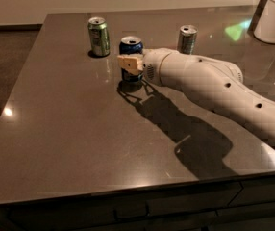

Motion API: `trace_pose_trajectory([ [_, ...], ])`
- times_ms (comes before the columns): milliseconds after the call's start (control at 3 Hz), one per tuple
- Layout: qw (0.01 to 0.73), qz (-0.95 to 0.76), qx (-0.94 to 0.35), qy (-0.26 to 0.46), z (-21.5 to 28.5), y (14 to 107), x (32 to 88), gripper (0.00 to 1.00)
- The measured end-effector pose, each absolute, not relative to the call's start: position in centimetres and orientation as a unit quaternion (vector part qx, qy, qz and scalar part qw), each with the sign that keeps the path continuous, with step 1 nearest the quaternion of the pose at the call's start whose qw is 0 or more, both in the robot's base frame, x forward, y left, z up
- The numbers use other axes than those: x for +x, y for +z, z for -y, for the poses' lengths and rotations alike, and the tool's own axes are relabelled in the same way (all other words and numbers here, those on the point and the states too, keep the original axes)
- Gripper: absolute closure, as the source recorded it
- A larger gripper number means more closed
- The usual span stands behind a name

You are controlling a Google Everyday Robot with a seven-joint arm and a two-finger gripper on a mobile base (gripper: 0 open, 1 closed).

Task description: Place pepsi can upright

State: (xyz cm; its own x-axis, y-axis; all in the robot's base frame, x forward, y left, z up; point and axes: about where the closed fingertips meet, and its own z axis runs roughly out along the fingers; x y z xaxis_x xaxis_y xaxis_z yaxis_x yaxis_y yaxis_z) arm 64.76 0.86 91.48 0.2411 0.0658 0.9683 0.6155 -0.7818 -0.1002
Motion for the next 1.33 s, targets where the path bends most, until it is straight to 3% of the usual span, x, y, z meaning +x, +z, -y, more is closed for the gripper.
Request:
trace_pose_trajectory([
  [333,0.257,0.223,-0.742,-0.577,-0.59,90.40,64.35,0.83],
  [1333,0.268,0.221,-0.737,-0.580,-0.64,89.69,64.04,0.13],
])
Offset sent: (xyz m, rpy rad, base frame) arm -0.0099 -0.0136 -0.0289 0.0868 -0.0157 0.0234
